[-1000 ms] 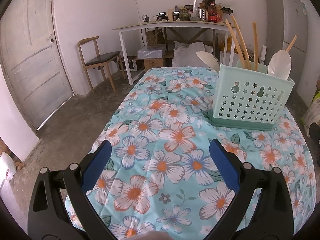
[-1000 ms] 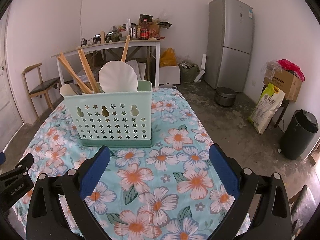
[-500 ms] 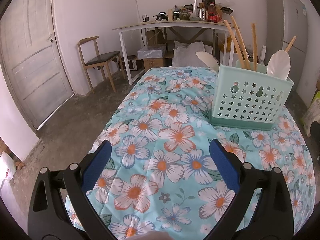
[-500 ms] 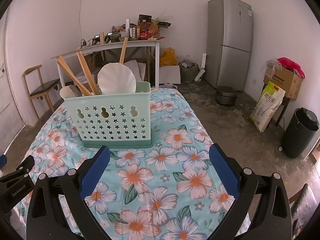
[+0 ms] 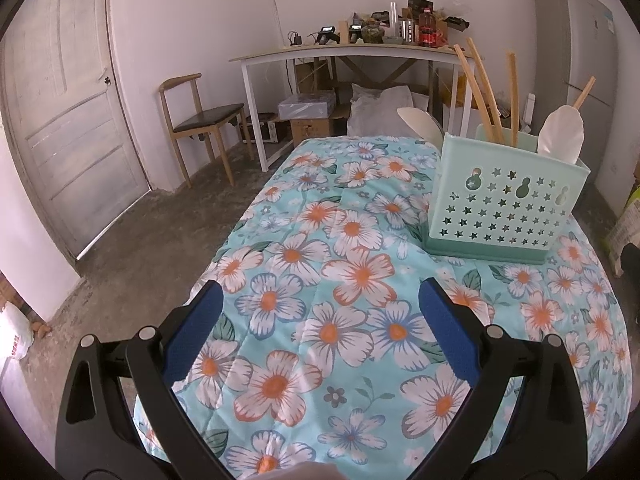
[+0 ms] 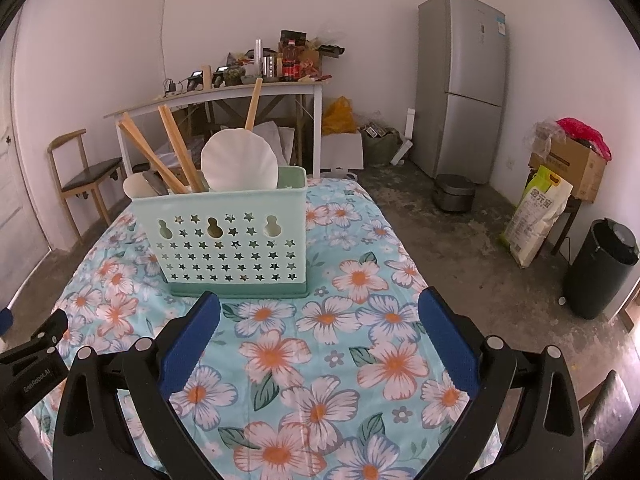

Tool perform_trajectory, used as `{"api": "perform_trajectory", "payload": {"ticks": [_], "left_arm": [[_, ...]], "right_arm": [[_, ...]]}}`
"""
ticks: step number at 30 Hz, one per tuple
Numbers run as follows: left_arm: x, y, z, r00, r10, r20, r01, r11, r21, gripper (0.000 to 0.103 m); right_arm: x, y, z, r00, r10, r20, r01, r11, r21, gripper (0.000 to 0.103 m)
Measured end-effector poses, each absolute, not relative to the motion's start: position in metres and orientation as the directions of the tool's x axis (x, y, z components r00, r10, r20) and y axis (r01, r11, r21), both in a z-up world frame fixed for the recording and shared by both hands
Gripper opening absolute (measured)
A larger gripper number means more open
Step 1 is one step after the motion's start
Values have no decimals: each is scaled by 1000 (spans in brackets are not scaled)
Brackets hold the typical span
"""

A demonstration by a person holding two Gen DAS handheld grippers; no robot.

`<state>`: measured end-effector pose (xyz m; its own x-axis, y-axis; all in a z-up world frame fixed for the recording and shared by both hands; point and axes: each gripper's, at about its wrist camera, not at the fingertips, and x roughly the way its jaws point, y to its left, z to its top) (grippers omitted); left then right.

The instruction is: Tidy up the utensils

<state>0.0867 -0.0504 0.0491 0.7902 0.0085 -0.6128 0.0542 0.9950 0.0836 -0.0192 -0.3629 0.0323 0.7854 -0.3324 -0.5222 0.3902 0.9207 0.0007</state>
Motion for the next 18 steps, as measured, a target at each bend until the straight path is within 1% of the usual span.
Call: {"api": "perform_trajectory", "payload": {"ticks": [18], "left_arm": [[84,-52,49,789,-1,-614,65,994,82,95]], "right_arm": [[-20,-362,34,787,-330,-522,392,920,9,96]]}}
